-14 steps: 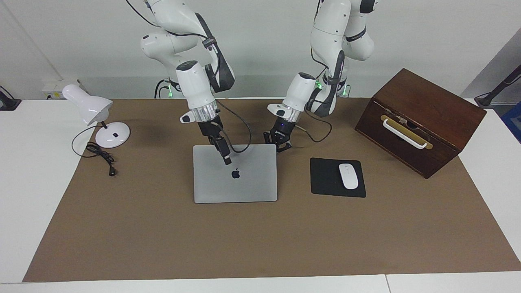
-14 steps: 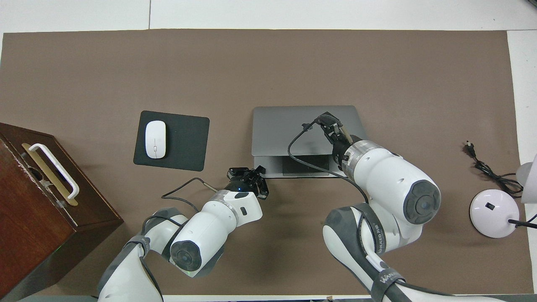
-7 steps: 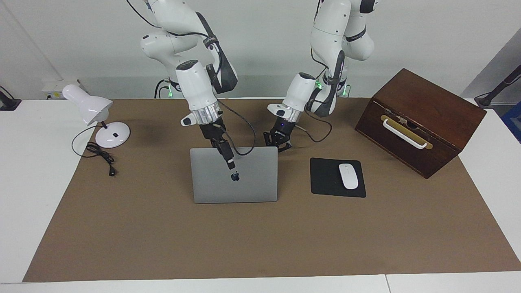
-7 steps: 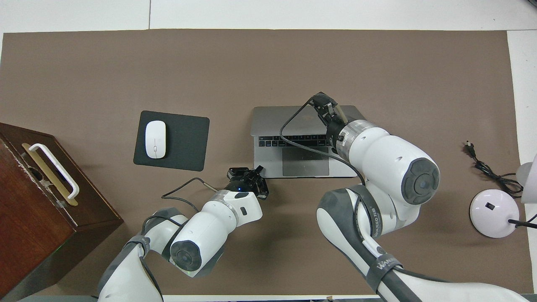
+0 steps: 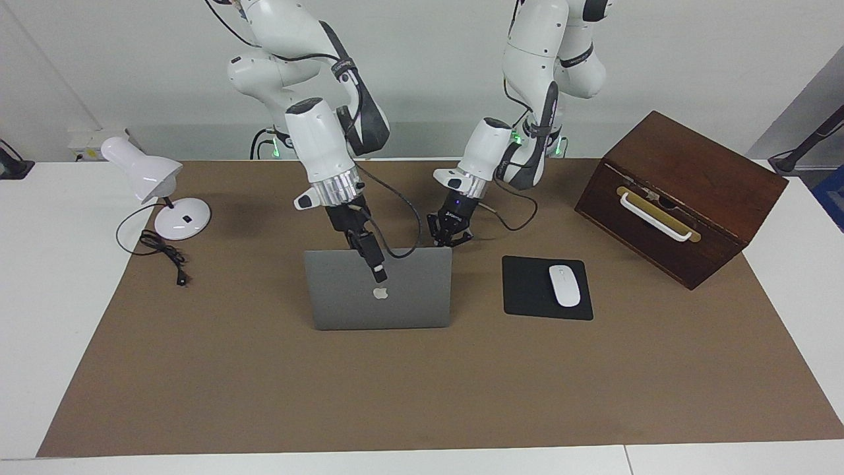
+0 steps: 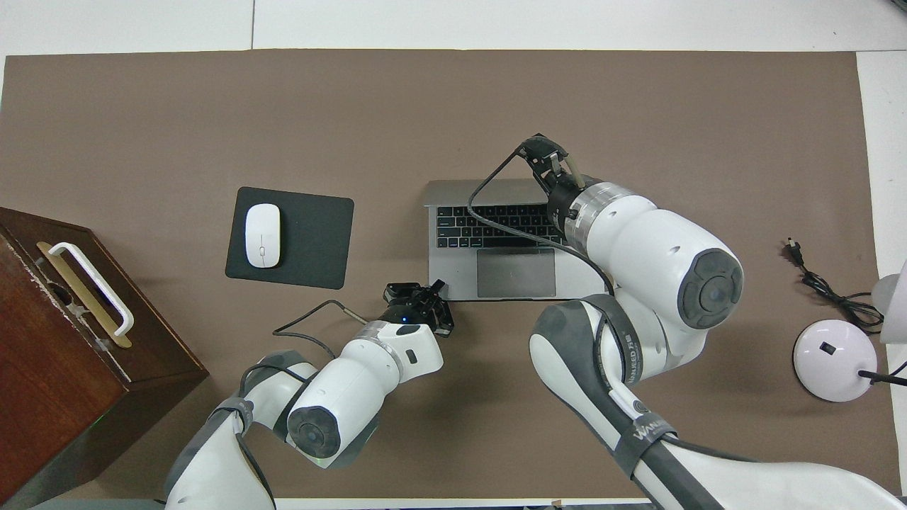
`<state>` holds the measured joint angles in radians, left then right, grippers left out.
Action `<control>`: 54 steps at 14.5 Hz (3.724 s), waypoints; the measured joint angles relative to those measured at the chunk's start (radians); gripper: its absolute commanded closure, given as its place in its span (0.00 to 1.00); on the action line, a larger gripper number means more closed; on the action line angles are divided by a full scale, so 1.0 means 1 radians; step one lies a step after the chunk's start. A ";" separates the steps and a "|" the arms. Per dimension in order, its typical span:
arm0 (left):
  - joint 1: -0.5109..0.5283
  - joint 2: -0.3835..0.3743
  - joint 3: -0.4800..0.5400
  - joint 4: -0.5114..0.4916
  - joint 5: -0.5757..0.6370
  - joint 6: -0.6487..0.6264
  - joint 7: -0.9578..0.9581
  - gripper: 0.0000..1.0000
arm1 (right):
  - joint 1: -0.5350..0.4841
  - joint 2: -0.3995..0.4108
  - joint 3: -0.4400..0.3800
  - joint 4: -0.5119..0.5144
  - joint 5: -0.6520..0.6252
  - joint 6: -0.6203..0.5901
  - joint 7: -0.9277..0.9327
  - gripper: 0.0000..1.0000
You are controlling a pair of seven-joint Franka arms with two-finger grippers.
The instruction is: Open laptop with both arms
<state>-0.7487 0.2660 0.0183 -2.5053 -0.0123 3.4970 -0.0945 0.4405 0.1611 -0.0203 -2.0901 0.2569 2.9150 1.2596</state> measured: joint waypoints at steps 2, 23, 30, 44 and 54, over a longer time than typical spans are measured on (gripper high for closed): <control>0.000 0.000 0.000 0.000 0.000 0.000 0.000 1.00 | -0.002 0.017 0.000 0.043 0.000 -0.020 0.000 0.00; 0.000 0.001 0.000 0.000 0.000 0.001 0.000 1.00 | -0.063 0.106 0.000 0.263 0.000 -0.130 -0.057 0.00; 0.000 0.001 0.000 0.000 0.001 0.002 0.000 1.00 | -0.076 0.119 0.000 0.400 0.000 -0.344 -0.057 0.00; 0.013 0.020 0.000 0.042 0.001 0.001 -0.107 1.00 | -0.199 0.128 -0.005 0.631 -0.001 -0.867 -0.382 0.00; 0.022 -0.095 -0.002 0.092 0.001 -0.222 -0.193 1.00 | -0.310 0.002 -0.013 0.660 -0.187 -1.237 -1.000 0.00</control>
<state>-0.7270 0.1712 0.0168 -2.4137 -0.0116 3.2752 -0.2873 0.1308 0.1628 -0.0330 -1.4296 0.0699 1.6785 0.2601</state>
